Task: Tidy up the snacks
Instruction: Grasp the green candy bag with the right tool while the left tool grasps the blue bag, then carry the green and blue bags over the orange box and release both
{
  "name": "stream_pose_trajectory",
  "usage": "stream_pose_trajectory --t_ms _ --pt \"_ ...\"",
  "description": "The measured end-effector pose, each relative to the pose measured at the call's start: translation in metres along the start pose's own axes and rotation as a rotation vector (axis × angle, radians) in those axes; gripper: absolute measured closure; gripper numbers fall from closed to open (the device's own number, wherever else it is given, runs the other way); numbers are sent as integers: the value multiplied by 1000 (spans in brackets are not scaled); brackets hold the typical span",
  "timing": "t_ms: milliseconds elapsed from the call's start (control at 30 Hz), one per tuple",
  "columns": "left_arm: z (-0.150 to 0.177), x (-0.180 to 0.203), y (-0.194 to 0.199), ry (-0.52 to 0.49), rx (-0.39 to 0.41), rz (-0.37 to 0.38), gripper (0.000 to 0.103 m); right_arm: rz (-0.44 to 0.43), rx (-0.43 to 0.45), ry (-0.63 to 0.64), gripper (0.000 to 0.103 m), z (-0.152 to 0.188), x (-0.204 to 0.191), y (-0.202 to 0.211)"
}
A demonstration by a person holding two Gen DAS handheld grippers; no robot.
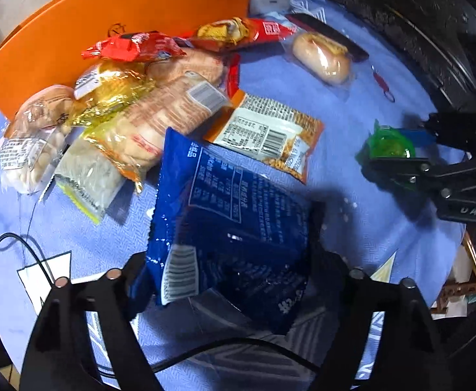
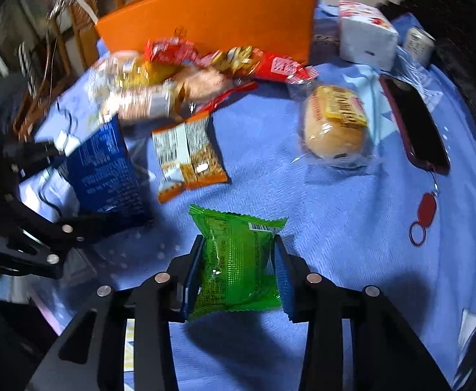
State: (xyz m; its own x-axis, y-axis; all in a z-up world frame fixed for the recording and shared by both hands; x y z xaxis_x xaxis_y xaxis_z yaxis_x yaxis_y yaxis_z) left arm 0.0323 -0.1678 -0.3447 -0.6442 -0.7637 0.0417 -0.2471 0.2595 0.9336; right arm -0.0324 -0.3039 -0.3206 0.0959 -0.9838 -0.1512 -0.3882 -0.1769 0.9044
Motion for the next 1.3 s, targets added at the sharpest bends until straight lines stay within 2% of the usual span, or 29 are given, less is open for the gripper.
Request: stream_pose_trajectory --t_ms 33,367,700,767,833,1000,1067,1233,1267,1300 --pt "1 -2 4 0 3 5 31 -4 9 -15 63 0 0 4" --pt "-11 -22 79 63 140 18 31 -8 124 -106 63 -18 -3 38" --pt "-34 -91 157 206 311 -58 31 31 173 -110 63 -34 8 63" --pt "-45 -105 174 224 346 -60 31 20 201 -112 63 -46 6 72" --pt "-59 -115 186 238 379 -58 31 3 243 -105 63 -65 0 81" --pt "-112 -132 202 246 436 -63 31 -45 380 -80 62 -144 -22 105" --pt "-135 -137 205 234 453 -88 31 -49 424 -62 62 -175 -29 112" --pt "-195 -154 211 227 489 -96 30 -34 526 -12 62 -260 -38 128" --pt "-212 -160 211 229 498 -112 29 -31 535 -10 62 -272 -39 129" --pt "-223 -165 213 238 504 -131 22 -27 542 -8 60 -286 -39 129"
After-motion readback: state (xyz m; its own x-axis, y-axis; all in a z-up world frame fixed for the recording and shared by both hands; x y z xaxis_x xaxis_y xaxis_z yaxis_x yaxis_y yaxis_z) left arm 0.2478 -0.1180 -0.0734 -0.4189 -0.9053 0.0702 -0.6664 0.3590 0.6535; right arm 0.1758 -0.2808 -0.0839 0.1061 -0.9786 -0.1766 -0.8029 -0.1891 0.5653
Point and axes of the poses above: each gripper's, at about its wrist camera, not at the fingertips, and y roughly against the way its jaws point, x to its right, z to its underside, the point moved 7 cm from there along -y, roughly the way its jaws point, and after that the axes turned 3 degrees about -z, right-handed, at the moved point
